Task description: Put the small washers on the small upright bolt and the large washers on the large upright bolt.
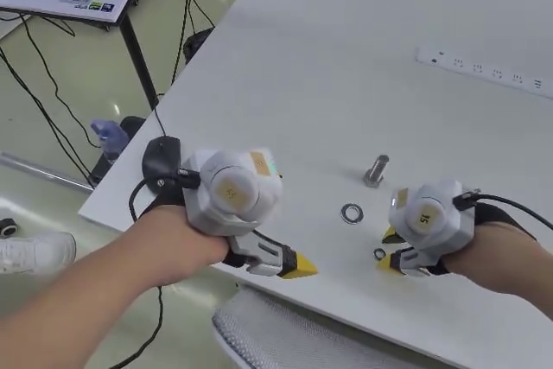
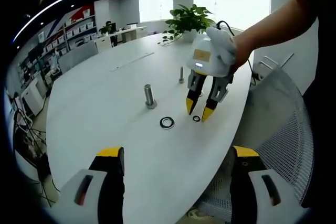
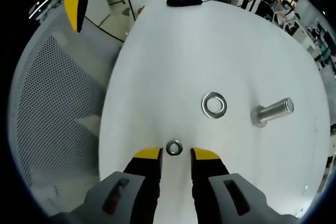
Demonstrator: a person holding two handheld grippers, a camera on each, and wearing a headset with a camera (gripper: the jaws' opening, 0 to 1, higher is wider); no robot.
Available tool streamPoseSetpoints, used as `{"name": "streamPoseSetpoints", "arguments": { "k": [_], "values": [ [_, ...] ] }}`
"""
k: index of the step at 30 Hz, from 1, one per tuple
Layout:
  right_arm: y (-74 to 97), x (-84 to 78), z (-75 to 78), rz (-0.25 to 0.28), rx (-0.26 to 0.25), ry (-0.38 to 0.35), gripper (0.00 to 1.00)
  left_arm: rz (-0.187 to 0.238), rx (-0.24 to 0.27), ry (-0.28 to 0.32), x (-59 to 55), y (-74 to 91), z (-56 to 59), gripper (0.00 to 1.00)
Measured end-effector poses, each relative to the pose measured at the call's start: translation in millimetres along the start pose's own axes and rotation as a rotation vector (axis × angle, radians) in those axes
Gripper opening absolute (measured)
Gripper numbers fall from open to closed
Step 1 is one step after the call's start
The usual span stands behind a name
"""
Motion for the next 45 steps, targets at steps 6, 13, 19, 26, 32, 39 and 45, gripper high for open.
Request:
{"name": "streamPoseSetpoints", "arguments": {
  "k": [6, 13, 19, 26, 32, 39, 45],
  "values": [
    [0.3, 0.9, -2.4, -0.003, -0.003, 0.007, 0.21, 0.007, 0.001, 0.001, 1.1, -0.7, 0.1, 0.83],
    [0.1, 2.9, -3.7, -0.006, -0.001, 0.017, 0.19, 0.010, 0.003, 0.002, 1.8, -1.4, -1.5, 0.82],
    [-1.2, 5.2, -4.2, -0.013, 0.003, 0.034, 0.17, 0.008, 0.001, 0.003, 1.3, -2.5, -1.6, 0.82],
    [-1.0, 5.6, -3.5, -0.022, 0.011, 0.046, 0.17, 0.011, 0.001, 0.007, 1.8, -2.2, -3.7, 0.81],
    [-2.1, 6.1, -0.1, -0.027, 0.021, 0.040, 0.15, 0.007, 0.000, 0.010, 1.1, -2.5, -4.2, 0.81],
    [-2.4, 5.3, 0.7, -0.048, 0.015, 0.002, 0.13, 0.006, -0.006, 0.008, 4.0, -5.9, -3.9, 0.80],
    [-0.5, 7.7, -0.1, -0.027, 0.029, -0.055, 0.12, 0.014, 0.010, -0.012, 7.5, -4.5, -6.4, 0.81]
  ]
}}
Point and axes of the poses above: the centre of the closed fingertips' face, and the gripper's own axes: y roughly backward along the fingers, z roughly to its right, x roughly out of its top, the point moved 5 cm from there along y, roughly backward along the fingers, and after that the axes turned 13 degrees about -x, right-handed, at the moved point
